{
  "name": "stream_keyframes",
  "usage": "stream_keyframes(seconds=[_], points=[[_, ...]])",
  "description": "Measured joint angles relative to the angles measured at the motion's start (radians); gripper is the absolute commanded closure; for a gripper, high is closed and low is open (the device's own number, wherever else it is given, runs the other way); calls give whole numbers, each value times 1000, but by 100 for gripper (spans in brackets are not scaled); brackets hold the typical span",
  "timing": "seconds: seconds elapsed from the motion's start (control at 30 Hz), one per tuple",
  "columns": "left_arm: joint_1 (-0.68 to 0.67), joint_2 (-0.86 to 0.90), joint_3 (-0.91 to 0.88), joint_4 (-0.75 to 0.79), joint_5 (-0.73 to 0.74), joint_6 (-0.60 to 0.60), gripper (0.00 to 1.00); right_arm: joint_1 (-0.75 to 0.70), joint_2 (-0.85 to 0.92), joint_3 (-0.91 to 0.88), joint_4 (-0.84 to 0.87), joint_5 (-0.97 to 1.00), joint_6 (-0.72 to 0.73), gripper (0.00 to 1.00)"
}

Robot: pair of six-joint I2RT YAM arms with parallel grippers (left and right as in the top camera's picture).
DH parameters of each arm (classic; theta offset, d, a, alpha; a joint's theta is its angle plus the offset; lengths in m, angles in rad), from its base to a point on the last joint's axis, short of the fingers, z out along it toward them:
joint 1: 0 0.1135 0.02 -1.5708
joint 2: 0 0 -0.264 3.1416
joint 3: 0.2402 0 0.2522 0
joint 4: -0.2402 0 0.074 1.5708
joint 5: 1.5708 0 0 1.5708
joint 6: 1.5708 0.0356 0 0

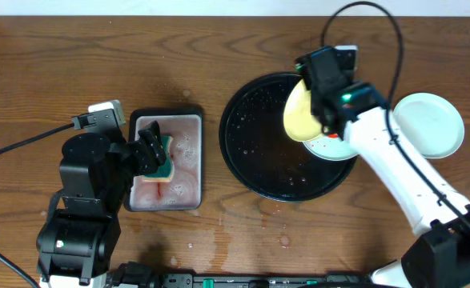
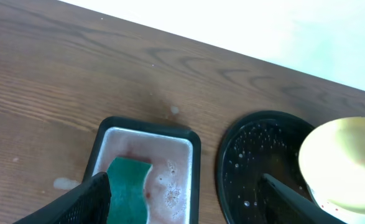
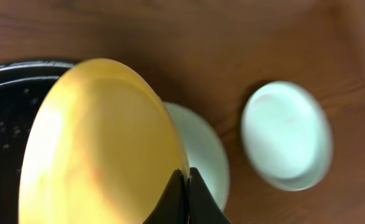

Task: Clean dirty plates on tray and stack at the side
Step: 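Lift the yellow plate with the right gripper and carry it right, then lower the yellow plate onto the light green plate at the right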

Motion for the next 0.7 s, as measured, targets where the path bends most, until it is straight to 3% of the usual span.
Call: stream_keyframes(seconds=[0.3,0.5,0.67,0.7], points=[[0,0,0,-25,0,0,25,-380,0,0,-55,-571,9,99],[0,0,0,-25,0,0,25,-642,0,1,-128,-750,-87,99],[0,0,0,-25,0,0,25,-725,0,1,-166,-823,-181,99],[0,0,0,-25,0,0,25,-721,0,1,-166,-831,-193,94]])
